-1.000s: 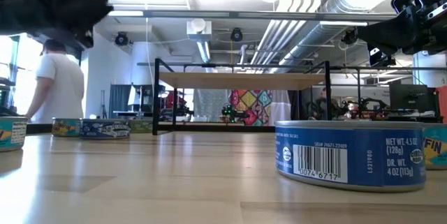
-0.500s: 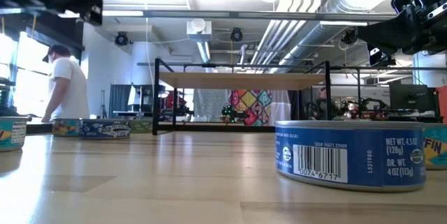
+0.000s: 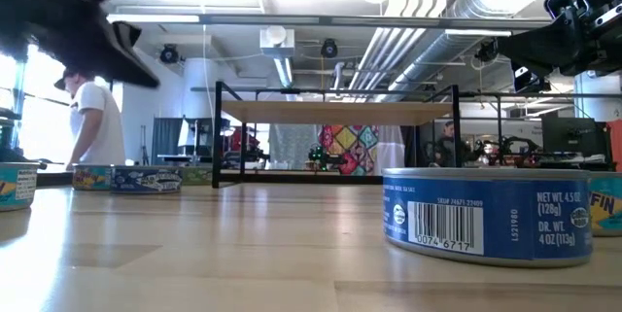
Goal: Stack canned seafood by type on shelf
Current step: Put the blue tuna can on the shelf
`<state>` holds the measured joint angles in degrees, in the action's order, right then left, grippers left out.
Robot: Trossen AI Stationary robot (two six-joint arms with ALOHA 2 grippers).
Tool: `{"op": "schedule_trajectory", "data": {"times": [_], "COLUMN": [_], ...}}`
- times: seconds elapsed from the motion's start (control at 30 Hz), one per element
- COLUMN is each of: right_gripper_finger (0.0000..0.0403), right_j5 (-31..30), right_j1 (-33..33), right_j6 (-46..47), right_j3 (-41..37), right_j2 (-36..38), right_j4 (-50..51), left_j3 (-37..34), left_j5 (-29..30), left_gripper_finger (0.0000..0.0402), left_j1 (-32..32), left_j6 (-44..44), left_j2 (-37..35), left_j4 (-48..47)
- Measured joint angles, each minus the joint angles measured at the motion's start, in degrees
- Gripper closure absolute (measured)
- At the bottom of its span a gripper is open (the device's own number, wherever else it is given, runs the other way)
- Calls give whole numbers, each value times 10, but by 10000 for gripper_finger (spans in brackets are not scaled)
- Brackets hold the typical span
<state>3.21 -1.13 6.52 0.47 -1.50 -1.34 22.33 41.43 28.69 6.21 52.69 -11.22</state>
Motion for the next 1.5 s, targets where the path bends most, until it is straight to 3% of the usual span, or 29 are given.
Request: {"op": "schedule_trajectory", "data": {"times": [0.07, 0.17, 0.47, 0.63, 0.97, 1.5], "right_gripper_finger": [403, 403, 403, 403, 403, 403], "right_j5": [0, 0, 0, 0, 0, 0], "right_j1": [0, 0, 0, 0, 0, 0], "right_j6": [-1, 0, 0, 0, -1, 0], "right_j3": [0, 0, 0, 0, 0, 0], "right_j2": [0, 0, 0, 0, 0, 0], "right_j4": [0, 0, 0, 0, 0, 0], "left_j3": [0, 0, 0, 0, 0, 2], "left_j5": [36, 44, 52, 59, 78, 95], "left_gripper_finger": [389, 358, 220, 194, 237, 393], "left_j1": [0, -4, -22, -32, -50, -54], "left_j6": [-8, -11, 74, 97, 127, 35], "left_j2": [28, 66, 162, 215, 310, 362], "left_j4": [1, 13, 5, 5, 14, 89]}}
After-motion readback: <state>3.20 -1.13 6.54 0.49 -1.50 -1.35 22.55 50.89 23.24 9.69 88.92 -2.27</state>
